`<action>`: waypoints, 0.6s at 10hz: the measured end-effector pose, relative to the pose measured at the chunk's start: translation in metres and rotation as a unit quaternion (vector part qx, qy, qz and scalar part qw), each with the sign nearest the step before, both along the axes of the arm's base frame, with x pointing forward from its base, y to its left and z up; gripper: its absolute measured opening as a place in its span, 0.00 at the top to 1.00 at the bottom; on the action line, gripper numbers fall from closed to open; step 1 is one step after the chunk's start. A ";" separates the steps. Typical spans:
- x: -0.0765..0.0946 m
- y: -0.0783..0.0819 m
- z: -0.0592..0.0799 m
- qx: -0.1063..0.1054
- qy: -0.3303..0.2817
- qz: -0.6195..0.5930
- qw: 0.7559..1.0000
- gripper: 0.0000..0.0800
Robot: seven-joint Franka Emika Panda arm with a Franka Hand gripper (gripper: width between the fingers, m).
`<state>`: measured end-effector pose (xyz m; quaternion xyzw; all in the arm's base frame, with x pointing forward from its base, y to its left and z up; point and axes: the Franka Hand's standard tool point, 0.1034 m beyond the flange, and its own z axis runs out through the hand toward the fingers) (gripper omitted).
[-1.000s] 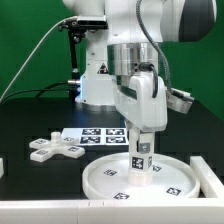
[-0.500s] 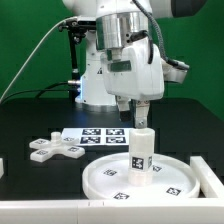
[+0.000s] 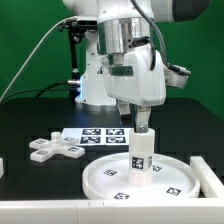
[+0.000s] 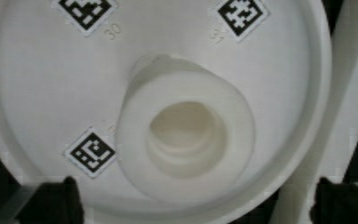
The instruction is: Assemble round table
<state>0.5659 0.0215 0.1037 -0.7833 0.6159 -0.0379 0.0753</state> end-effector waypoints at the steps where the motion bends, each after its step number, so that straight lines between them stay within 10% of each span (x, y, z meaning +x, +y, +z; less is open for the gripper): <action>1: -0.003 -0.014 0.006 -0.007 -0.008 0.050 0.999 0.19; 6: -0.016 -0.038 0.020 -0.038 -0.030 0.197 0.979 0.19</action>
Offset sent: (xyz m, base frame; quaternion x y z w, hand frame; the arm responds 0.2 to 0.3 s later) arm -0.0107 -0.0294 0.0325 -0.0094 -0.0226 -0.1109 0.9935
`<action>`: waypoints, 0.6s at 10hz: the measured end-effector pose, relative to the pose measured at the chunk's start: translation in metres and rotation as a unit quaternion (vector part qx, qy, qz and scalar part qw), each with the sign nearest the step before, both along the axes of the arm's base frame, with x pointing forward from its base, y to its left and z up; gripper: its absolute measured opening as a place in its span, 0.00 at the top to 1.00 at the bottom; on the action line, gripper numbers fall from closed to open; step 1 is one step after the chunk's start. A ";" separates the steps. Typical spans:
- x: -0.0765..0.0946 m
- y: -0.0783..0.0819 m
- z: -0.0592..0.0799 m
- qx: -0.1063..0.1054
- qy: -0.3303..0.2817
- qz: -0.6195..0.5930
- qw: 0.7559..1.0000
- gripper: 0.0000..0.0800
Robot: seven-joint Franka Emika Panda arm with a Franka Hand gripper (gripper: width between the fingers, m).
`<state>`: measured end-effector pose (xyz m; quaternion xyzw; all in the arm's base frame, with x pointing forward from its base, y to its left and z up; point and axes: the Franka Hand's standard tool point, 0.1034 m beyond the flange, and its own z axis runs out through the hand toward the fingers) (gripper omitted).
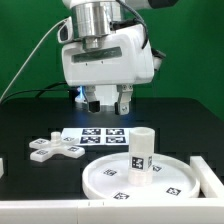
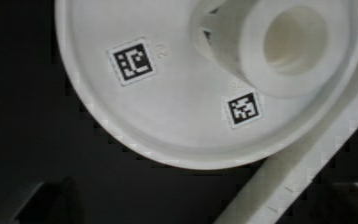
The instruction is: Assemble round table
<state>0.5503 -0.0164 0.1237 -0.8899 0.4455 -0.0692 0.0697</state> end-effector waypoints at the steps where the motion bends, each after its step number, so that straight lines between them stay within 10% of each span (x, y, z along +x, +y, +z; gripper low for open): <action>1: 0.000 0.000 0.000 -0.007 -0.001 0.037 0.999 0.19; 6: -0.028 -0.024 -0.011 -0.051 -0.001 0.265 0.963 0.19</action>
Offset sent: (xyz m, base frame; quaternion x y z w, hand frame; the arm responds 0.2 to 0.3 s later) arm 0.0000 0.0000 0.0000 0.0000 0.0000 -0.1296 0.9916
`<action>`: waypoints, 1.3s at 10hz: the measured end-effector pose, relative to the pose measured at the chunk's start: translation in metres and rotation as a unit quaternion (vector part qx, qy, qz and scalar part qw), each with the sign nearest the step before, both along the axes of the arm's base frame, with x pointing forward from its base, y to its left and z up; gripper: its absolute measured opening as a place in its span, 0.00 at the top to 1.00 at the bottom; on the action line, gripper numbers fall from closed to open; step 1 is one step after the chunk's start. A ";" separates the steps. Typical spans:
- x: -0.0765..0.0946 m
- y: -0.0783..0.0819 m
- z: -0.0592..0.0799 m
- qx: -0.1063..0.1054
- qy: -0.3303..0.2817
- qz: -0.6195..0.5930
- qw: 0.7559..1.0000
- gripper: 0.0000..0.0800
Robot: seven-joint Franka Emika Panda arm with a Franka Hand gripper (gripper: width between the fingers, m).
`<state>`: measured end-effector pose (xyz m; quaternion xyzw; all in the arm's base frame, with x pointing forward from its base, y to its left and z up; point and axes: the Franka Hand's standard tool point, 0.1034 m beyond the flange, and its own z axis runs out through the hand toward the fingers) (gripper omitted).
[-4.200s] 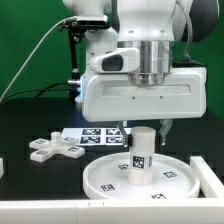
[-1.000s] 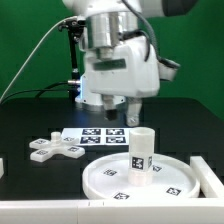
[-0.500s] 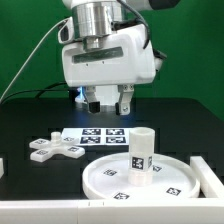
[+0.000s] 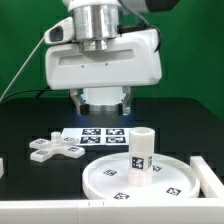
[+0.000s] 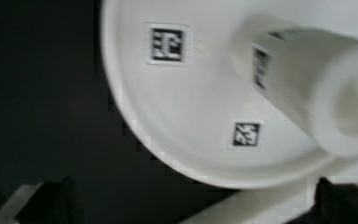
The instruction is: Assemble round table
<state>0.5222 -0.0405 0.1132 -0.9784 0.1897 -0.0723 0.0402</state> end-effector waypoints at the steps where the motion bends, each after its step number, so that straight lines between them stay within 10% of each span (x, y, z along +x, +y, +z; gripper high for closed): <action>1: -0.007 -0.008 -0.001 -0.011 -0.002 0.050 0.999 0.19; 7: -0.018 -0.017 -0.010 -0.019 0.009 0.107 0.994 0.19; 13: -0.065 -0.071 -0.028 0.063 0.224 0.104 0.967 0.19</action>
Offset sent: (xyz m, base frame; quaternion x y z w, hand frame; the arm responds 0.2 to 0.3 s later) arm 0.0000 0.0000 0.0000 0.0000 0.0000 0.0000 1.0000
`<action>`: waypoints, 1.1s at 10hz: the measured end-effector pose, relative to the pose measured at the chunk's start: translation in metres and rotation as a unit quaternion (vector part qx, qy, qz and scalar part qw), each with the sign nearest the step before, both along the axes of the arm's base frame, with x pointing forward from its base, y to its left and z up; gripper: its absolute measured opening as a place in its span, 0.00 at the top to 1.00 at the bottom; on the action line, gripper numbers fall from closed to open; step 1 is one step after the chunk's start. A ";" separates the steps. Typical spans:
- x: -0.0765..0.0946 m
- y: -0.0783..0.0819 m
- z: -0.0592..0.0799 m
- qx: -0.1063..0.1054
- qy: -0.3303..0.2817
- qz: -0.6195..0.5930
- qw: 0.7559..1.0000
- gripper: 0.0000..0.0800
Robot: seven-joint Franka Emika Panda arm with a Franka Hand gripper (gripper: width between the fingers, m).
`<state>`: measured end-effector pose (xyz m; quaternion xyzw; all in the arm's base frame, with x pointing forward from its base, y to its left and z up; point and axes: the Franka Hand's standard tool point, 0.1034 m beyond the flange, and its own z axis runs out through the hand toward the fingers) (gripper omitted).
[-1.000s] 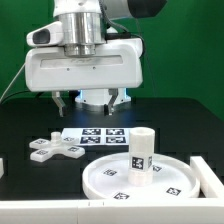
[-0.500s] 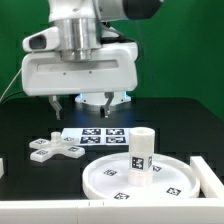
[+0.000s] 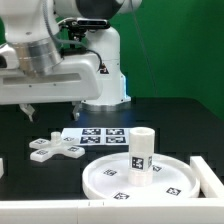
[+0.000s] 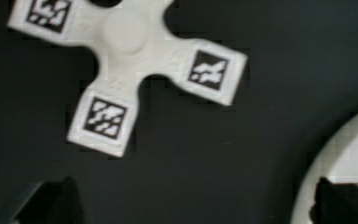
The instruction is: Assemble round table
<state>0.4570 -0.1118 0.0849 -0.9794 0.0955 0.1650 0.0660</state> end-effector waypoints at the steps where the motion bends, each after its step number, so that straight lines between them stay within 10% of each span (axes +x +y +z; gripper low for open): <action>1: 0.003 -0.001 -0.001 0.003 0.013 0.002 1.000 0.19; 11: -0.015 -0.021 -0.017 -0.024 0.099 0.016 0.995 0.19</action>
Offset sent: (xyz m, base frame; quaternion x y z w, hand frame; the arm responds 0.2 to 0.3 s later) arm -0.0096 -0.0298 -0.0080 -0.0478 -0.1040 0.0145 0.9933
